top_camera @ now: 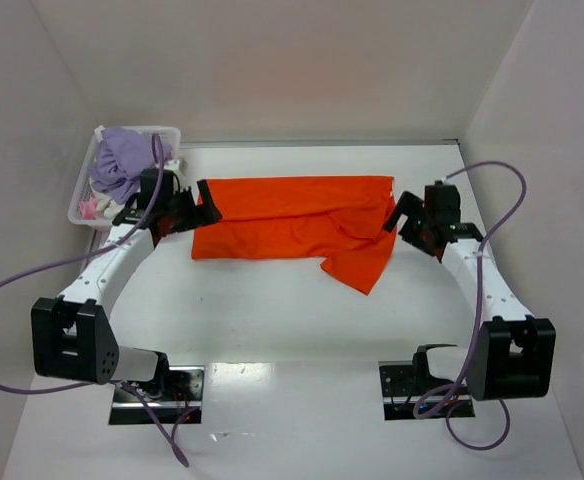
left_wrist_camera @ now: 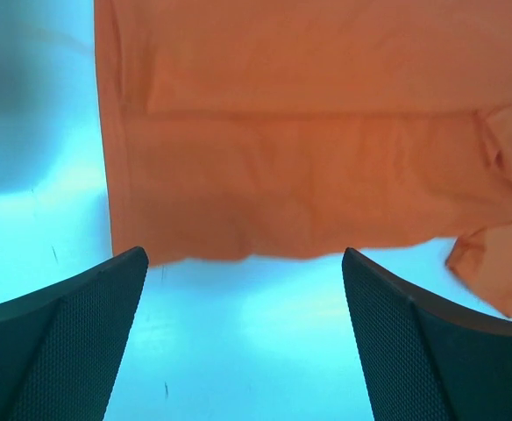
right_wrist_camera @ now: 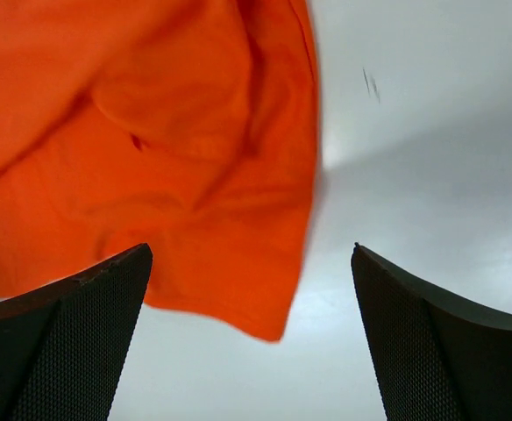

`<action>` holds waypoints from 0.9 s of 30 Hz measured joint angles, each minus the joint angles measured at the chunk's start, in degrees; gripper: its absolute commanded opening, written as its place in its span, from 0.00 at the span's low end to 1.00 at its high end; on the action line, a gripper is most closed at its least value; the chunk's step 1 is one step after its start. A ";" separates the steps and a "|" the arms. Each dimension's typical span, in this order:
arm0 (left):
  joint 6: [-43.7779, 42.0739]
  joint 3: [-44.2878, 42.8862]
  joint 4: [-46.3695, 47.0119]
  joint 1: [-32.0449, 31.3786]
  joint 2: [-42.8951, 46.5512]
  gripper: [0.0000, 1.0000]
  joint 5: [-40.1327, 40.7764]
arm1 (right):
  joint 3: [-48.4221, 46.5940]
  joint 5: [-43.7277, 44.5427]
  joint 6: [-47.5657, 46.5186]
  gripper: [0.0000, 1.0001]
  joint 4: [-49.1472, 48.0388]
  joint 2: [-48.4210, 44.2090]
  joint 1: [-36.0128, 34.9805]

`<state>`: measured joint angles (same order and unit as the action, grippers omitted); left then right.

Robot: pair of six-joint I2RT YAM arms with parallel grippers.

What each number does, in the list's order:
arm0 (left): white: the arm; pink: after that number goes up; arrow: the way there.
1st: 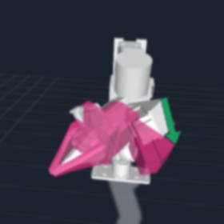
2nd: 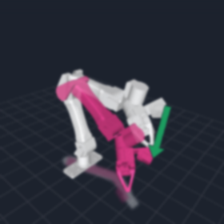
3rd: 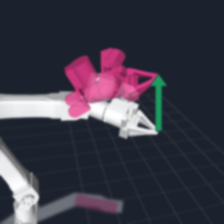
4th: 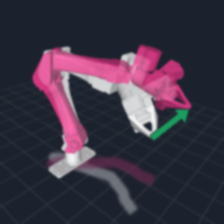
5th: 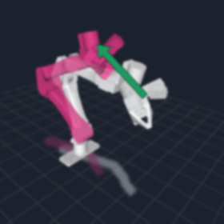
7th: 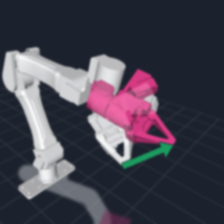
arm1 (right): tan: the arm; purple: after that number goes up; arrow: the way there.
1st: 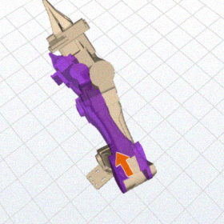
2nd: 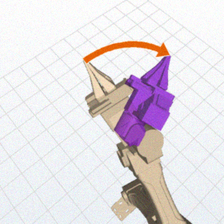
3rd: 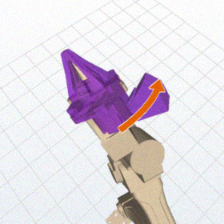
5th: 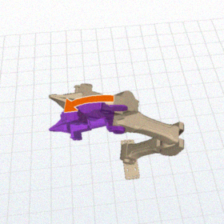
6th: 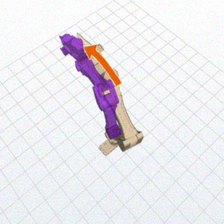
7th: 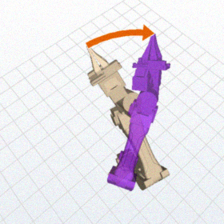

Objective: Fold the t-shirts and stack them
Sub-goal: Grap the side of the flattened tshirt closest away from the robot with both arms

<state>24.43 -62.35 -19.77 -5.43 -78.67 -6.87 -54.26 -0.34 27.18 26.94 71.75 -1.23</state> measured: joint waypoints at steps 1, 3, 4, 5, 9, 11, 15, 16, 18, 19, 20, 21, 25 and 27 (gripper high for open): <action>0.66 1.95 -0.17 0.00 0.61 0.99 0.09 | 2.38 -0.33 1.68 1.00 0.28 -1.03 0.00; 2.08 5.42 0.00 0.07 1.73 0.99 0.20 | 7.37 -1.16 5.03 1.00 0.09 -3.37 0.00; 2.93 6.45 -0.13 0.11 2.10 0.99 0.20 | 10.08 -1.75 6.73 1.00 0.13 -4.90 0.00; 3.37 7.21 -0.07 0.20 2.40 0.99 0.20 | 12.24 -2.05 8.31 1.00 0.11 -6.43 -0.07; 5.86 8.41 0.92 0.76 3.43 0.99 0.17 | 18.60 -3.06 13.25 0.94 -0.28 -12.92 -0.50; 6.91 9.05 2.34 1.31 3.80 0.99 -0.07 | 20.11 -3.87 14.80 0.92 -1.27 -14.49 -0.79; 8.70 11.30 4.20 2.84 4.11 0.99 -0.63 | 22.86 -4.92 17.35 0.91 -5.07 -14.75 -1.97; 8.94 11.87 4.37 3.08 4.11 0.99 -0.79 | 23.26 -5.05 17.86 0.91 -5.66 -14.43 -2.34; 9.09 12.50 4.39 3.54 4.11 0.99 -0.92 | 23.41 -4.81 18.27 0.91 -6.93 -13.05 -2.67; 9.14 12.57 4.37 3.67 4.11 0.99 -0.94 | 23.41 -4.55 18.38 0.91 -7.54 -12.04 -2.69; 9.18 12.59 4.42 3.76 4.11 0.99 -0.96 | 23.39 -4.20 18.40 0.91 -8.02 -11.02 -2.69; 9.25 12.59 4.57 3.89 4.11 0.99 -0.96 | 23.39 -3.82 18.40 0.91 -8.37 -9.97 -2.71; 9.29 12.59 4.87 4.46 4.11 0.99 -1.18 | 23.39 -2.21 18.38 0.88 -9.51 -6.43 -2.71; 9.29 12.59 4.87 4.79 4.11 0.99 -1.18 | 23.39 -1.57 18.32 0.85 -10.34 -4.76 -2.71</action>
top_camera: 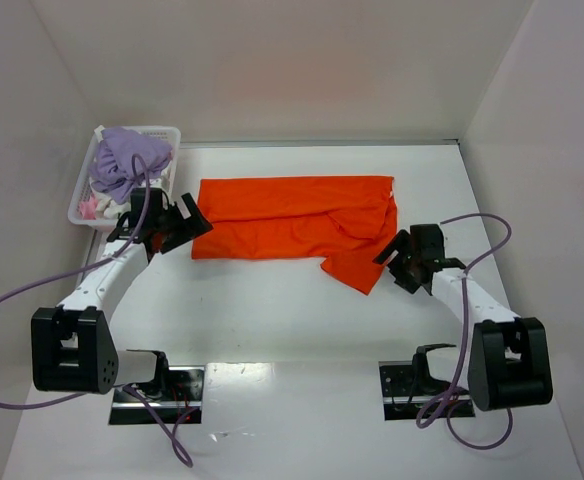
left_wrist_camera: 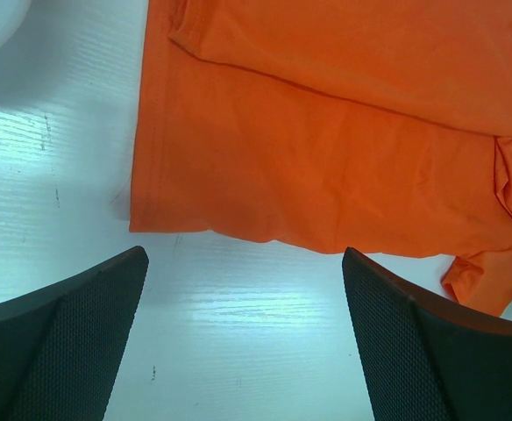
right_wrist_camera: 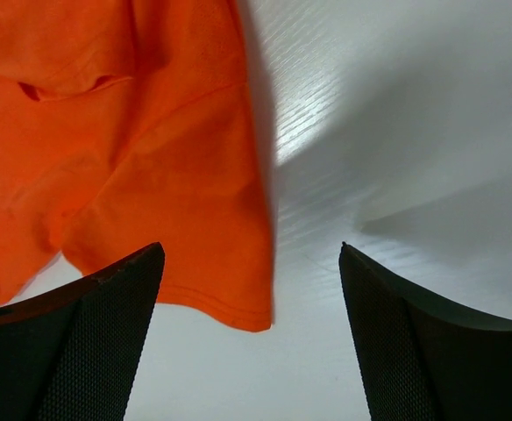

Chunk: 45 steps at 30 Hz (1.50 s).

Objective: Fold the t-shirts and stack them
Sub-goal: Grap the side of the flattened tshirt closest away from the robot with both arms

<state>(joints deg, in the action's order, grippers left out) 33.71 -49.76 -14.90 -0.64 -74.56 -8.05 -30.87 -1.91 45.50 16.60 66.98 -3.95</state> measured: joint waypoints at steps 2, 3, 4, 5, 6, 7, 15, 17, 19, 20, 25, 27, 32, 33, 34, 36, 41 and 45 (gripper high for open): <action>0.02 0.00 0.09 0.15 0.00 0.99 -0.02 | -0.04 0.28 -0.13 0.82 -0.96 1.75 0.00; 0.02 0.00 0.11 0.26 0.00 0.99 -0.04 | -0.11 0.33 -0.20 0.80 -1.27 2.62 0.00; 0.04 0.00 0.13 0.33 0.00 0.99 -0.15 | -0.20 0.35 -0.20 0.78 -1.57 3.28 -0.02; 0.04 0.00 0.22 0.42 0.00 0.99 -0.17 | -0.24 0.44 -0.39 0.77 -2.03 3.93 -0.02; 0.07 0.00 0.33 0.50 0.00 0.99 -0.20 | -0.31 0.48 -0.44 0.75 -2.43 4.42 -0.02; 0.15 0.00 0.37 0.55 -0.02 0.99 -0.20 | -0.46 0.52 -0.52 0.73 -2.89 4.98 -0.02; 0.98 0.00 0.46 1.14 -0.02 0.99 -0.22 | -2.80 0.66 -1.49 0.62 -4.52 8.48 -0.04; 1.01 0.00 0.48 1.18 -0.02 0.99 -0.22 | -3.41 0.63 -1.51 0.61 -5.22 10.08 -0.04; 1.01 0.00 0.59 1.31 -0.04 0.99 -0.24 | -3.85 0.63 -1.60 0.59 -5.81 11.69 -0.04; 1.01 0.00 0.68 1.40 -0.11 0.99 -0.24 | -3.98 0.66 -1.62 0.59 -5.90 12.41 -0.04; 0.98 0.00 0.92 2.10 -0.57 0.99 -0.63 | -4.42 0.68 -1.84 0.55 -6.32 13.16 -0.04; 0.98 0.00 1.11 2.23 -0.81 0.99 -0.87 | -4.44 0.70 -2.05 0.54 -6.38 13.31 -0.07; 0.98 0.00 1.62 2.29 -1.49 0.99 -1.27 | -6.16 0.68 -2.64 0.43 -6.71 15.82 -0.31; 0.98 0.02 1.64 2.38 -1.49 0.99 -1.29 | -6.58 0.74 -2.78 0.40 -6.78 16.33 -0.44; 0.98 0.02 1.70 2.51 -1.49 0.99 -1.29 | -6.88 0.79 -2.93 0.39 -6.82 16.76 -0.59; 0.98 0.00 1.66 2.71 -1.49 0.99 -1.29 | -7.08 0.90 -3.06 0.34 -6.88 17.09 -0.81; 0.98 0.02 1.70 2.75 -1.64 0.99 -1.29 | -7.06 1.25 -3.48 0.22 -6.86 17.44 -0.83; 1.07 0.20 1.86 2.75 -2.23 0.99 -1.27 | -7.06 1.44 -3.56 0.12 -6.86 17.64 -0.83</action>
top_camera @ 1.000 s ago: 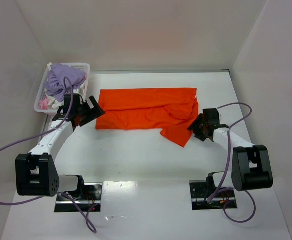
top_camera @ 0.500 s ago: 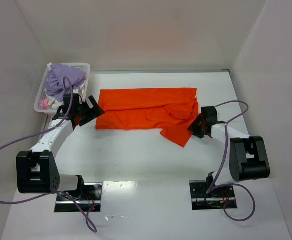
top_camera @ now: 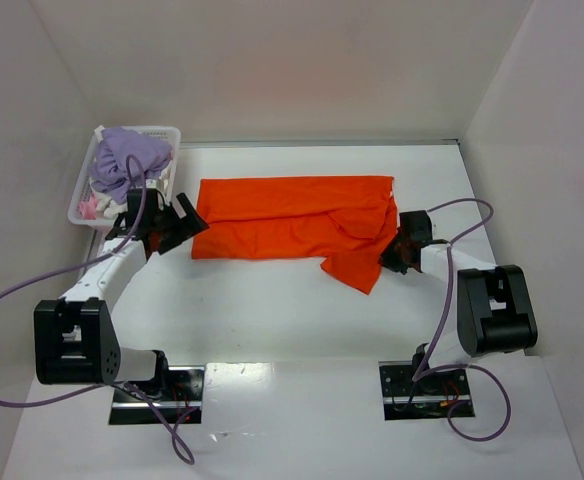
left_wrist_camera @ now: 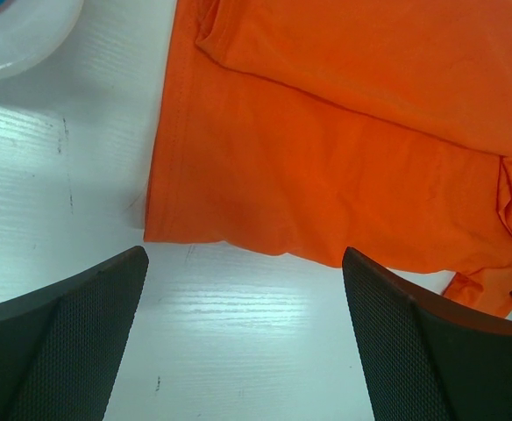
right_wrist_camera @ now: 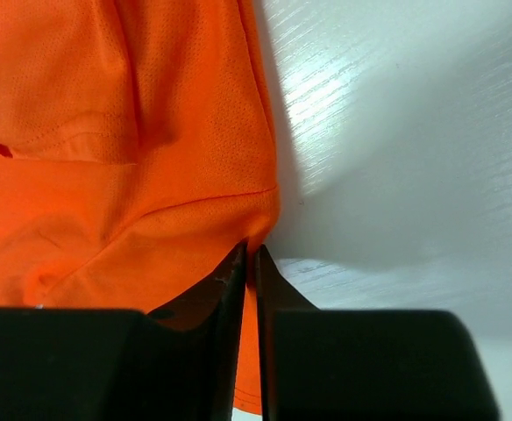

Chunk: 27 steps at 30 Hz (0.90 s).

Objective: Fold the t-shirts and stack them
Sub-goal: Grap the side of the flattened tshirt closest away from the robot with both arms

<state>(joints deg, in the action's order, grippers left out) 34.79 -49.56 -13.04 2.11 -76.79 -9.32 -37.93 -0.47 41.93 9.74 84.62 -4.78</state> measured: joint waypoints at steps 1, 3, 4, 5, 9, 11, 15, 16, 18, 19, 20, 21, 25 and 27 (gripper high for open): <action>0.02 0.26 0.11 0.02 -0.04 0.99 0.02 | 0.00 0.11 -0.04 0.11 0.00 0.04 0.00; 0.09 0.98 0.17 0.02 -0.09 0.96 -0.02 | -0.02 0.20 -0.04 0.09 0.00 0.04 0.00; 0.11 1.22 0.15 0.02 -0.22 0.96 -0.02 | -0.02 0.31 -0.04 0.07 0.02 0.04 -0.02; 0.13 1.33 0.13 0.00 -0.52 0.94 -0.04 | -0.02 0.42 -0.04 0.07 0.02 0.04 -0.02; 0.15 1.36 0.52 0.02 -2.32 0.89 -0.15 | -0.26 0.98 -0.11 0.07 0.17 -0.02 -0.02; 0.15 1.36 0.83 0.02 -3.48 0.89 -0.44 | -0.70 1.18 -0.26 0.07 0.24 -0.20 -0.02; 0.15 1.90 1.27 0.02 -5.27 0.87 -0.57 | -1.62 1.40 -0.48 0.07 0.35 -0.94 -0.02; 0.15 2.01 1.25 0.02 -5.57 0.87 -0.57 | -1.81 1.42 -0.48 0.07 0.48 -1.22 -0.02; 0.15 2.05 1.31 0.00 -6.25 0.87 -0.48 | -2.08 1.66 -0.61 0.07 0.57 -1.73 -0.02; 0.17 2.05 1.31 0.02 -6.69 0.87 -0.33 | -2.29 1.75 -0.72 0.07 0.61 -1.88 -0.02; 0.17 2.05 1.33 0.02 -7.08 0.87 -0.17 | -2.54 1.81 -0.85 0.07 0.63 -1.90 -0.02; 0.15 2.05 1.33 0.02 -7.48 0.86 -0.02 | -2.73 1.84 -0.92 0.07 0.63 -1.90 -0.02; 0.15 2.08 1.36 0.02 -8.79 0.86 0.15 | -3.02 1.86 -1.01 0.07 0.81 -1.99 -0.02; 0.15 2.08 1.36 0.02 -9.31 0.85 0.17 | -3.02 1.86 -1.09 0.06 0.92 -2.12 -0.02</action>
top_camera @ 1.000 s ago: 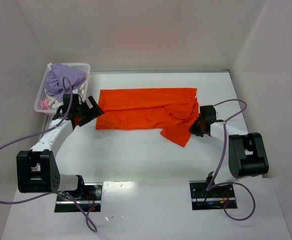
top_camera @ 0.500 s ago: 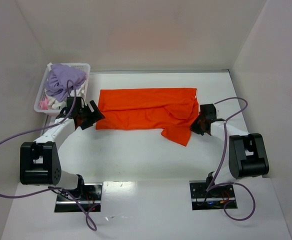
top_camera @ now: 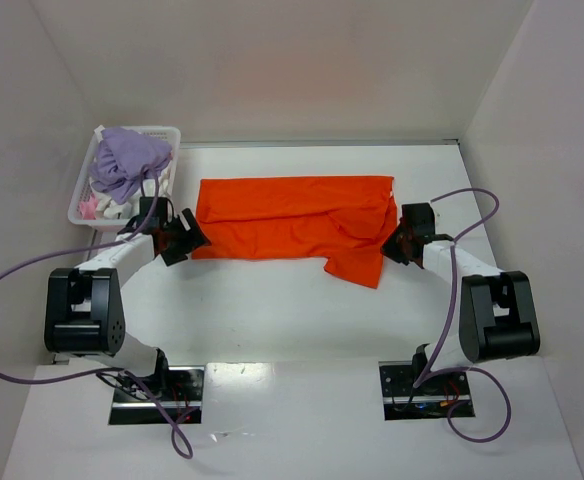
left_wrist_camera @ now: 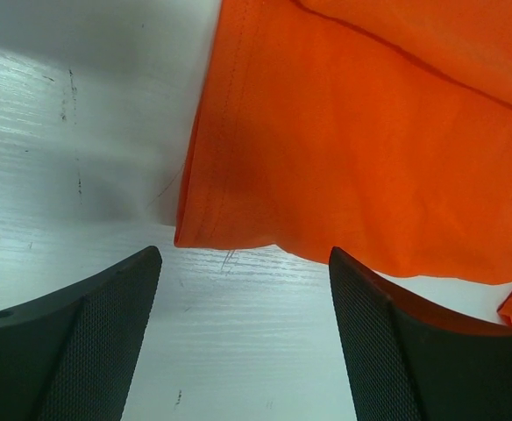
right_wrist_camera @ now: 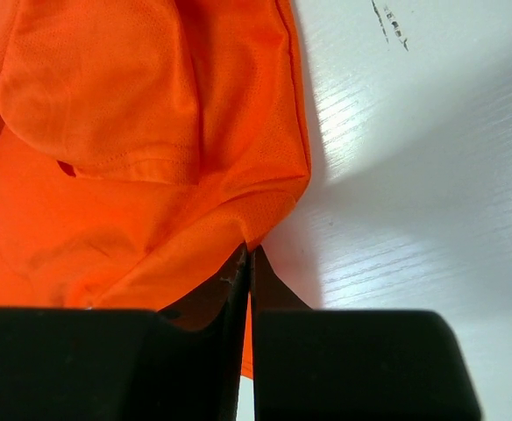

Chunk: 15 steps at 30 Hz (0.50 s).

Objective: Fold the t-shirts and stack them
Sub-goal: Grap the side of the flattened tshirt closest away from the robot with both arms

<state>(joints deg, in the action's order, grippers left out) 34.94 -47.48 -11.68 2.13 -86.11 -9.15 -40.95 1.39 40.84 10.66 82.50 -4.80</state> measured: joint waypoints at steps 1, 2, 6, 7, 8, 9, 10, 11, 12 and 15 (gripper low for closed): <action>0.00 0.02 0.00 0.00 -0.20 0.83 0.09 | 0.00 0.09 -0.02 0.06 0.04 -0.07 0.00; 0.00 0.02 0.09 0.00 -0.37 0.83 0.15 | 0.00 0.20 -0.02 0.06 0.07 -0.17 0.00; 0.02 0.02 0.31 0.00 -1.27 0.81 0.52 | 0.00 0.42 -0.22 0.06 0.17 -0.70 0.20; 0.00 0.02 0.33 0.00 -1.53 0.79 0.57 | 0.00 0.42 -0.26 0.06 0.17 -0.90 0.28; 0.02 0.02 0.44 0.00 -1.77 0.76 0.68 | 0.00 0.44 -0.26 0.06 0.17 -1.11 0.35; 0.02 0.02 0.55 0.00 -1.99 0.75 0.79 | 0.00 0.44 -0.28 0.04 0.24 -1.38 0.42; 0.02 0.02 0.61 0.00 -2.16 0.73 0.90 | 0.00 0.48 -0.28 0.03 0.33 -1.62 0.48; 0.02 0.02 0.72 0.00 -2.27 0.72 0.96 | 0.00 0.59 -0.31 0.03 0.42 -1.79 0.55; 0.02 0.02 0.85 0.00 -2.36 0.70 1.07 | 0.00 0.79 -0.31 0.02 0.48 -1.92 0.57; 0.02 0.02 1.33 0.00 -2.67 0.63 1.51 | 0.00 0.94 -0.35 0.00 0.52 -2.08 0.90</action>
<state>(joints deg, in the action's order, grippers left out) 34.96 -47.46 -10.35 2.13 -88.77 -7.64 -40.95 2.33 40.49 11.18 80.42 -3.90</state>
